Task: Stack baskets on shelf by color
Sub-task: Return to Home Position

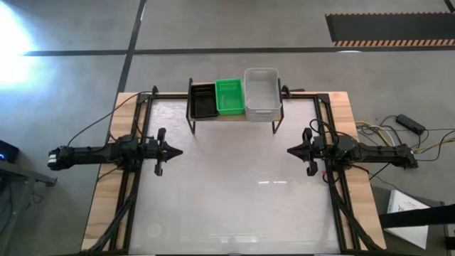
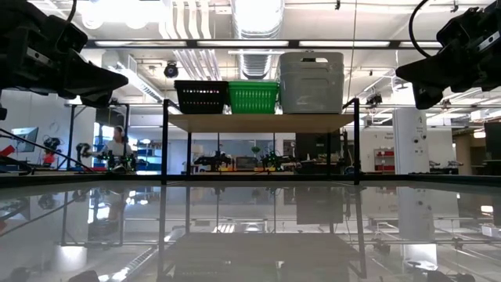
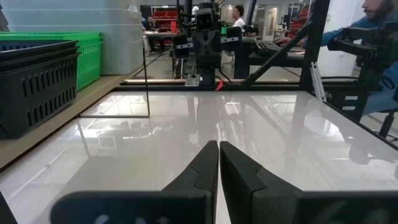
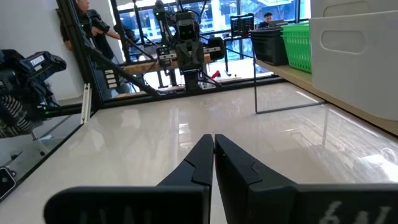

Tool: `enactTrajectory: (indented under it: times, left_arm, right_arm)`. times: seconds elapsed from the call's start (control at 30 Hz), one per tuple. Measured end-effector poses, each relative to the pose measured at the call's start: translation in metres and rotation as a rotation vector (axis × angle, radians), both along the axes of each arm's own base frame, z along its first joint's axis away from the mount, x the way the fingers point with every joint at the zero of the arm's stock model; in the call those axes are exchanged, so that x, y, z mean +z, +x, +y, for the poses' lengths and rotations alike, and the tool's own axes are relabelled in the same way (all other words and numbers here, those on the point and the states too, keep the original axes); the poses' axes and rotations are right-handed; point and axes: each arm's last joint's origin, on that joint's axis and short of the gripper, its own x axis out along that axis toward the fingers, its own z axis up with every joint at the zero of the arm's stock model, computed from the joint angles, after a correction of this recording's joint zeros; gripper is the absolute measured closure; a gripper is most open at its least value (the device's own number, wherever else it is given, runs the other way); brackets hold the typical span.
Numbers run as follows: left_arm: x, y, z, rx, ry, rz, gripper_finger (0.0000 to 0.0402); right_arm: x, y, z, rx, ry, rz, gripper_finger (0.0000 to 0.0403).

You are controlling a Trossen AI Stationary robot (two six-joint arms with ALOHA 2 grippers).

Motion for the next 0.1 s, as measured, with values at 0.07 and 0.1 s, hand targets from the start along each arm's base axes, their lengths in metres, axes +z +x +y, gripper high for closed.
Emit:
enactTrajectory:
  times: [0.07,0.1]
  left_arm:
    - [0.0000,0.0000,0.0000,0.000,0.000,0.000,0.0402]
    - [0.0000,0.0000,0.0000,0.000,0.000,0.000,0.0402]
  right_arm:
    - [0.0000,0.0000,0.0000,0.000,0.000,0.000,0.0394]
    - [0.0000,0.0000,0.0000,0.000,0.000,0.000,0.0394]
